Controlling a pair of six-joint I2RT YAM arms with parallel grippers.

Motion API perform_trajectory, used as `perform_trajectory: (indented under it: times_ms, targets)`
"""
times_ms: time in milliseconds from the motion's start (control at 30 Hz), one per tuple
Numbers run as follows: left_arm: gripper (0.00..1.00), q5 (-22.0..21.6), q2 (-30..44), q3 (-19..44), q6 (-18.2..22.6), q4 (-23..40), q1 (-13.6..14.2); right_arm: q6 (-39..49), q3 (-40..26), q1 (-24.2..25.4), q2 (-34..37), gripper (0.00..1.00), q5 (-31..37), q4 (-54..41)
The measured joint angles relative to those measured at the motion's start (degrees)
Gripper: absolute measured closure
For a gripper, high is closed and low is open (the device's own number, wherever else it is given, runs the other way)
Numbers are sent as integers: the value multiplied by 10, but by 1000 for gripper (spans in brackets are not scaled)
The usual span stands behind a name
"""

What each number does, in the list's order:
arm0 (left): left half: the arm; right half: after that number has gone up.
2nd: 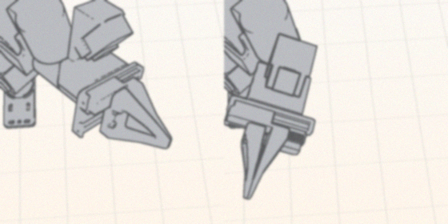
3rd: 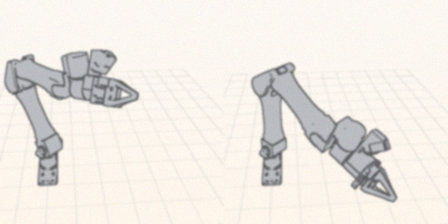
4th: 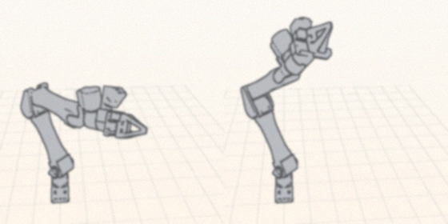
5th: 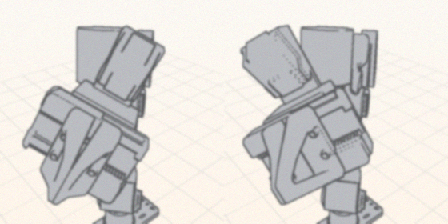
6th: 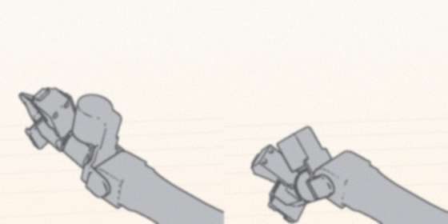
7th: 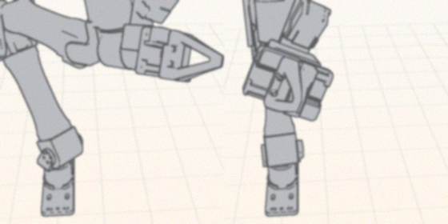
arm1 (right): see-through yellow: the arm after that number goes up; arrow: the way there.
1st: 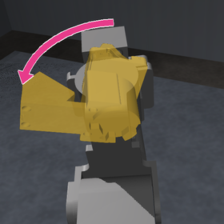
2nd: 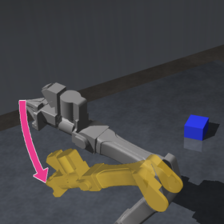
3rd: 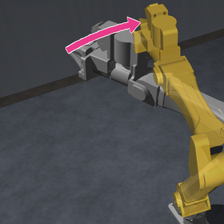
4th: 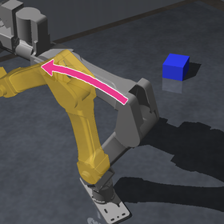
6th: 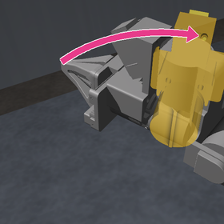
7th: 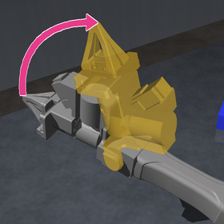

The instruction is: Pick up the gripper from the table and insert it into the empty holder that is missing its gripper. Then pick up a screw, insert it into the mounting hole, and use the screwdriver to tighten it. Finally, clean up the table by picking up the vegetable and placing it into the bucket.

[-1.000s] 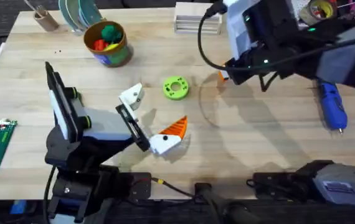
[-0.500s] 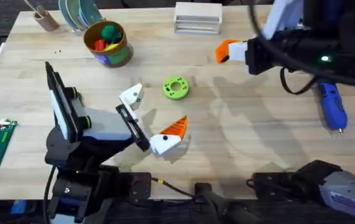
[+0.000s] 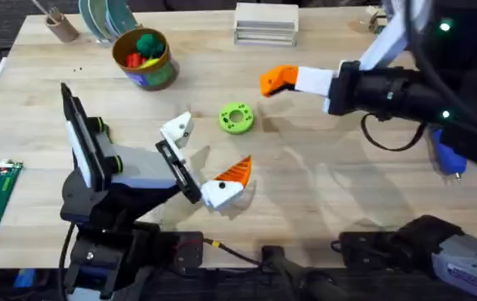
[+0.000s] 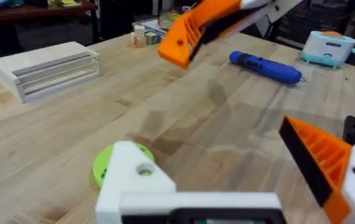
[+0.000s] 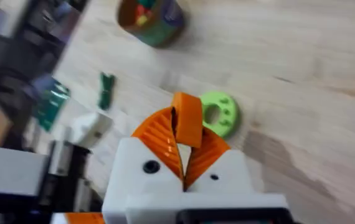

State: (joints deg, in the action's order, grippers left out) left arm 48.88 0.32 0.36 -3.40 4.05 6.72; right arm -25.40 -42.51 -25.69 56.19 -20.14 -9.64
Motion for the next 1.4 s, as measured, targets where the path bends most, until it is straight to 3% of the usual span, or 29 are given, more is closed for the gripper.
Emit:
perform_trajectory:
  times_ms: [200,333,533,933,1167,1400]
  targets:
    - [7,0,0,0,0,0,0,-95,65,0,12,988,-98,178]
    - [7,0,0,0,0,0,0,-143,91,0,39,989,-147,216]
    - [8,0,0,0,0,0,0,-172,94,0,84,989,-221,265]
    - [8,0,0,0,0,0,0,-244,94,11,245,989,-379,473]
    - [9,0,0,0,0,0,0,-297,94,11,310,990,-420,562]
    - [8,0,0,0,0,0,0,-329,94,11,341,990,-435,572]
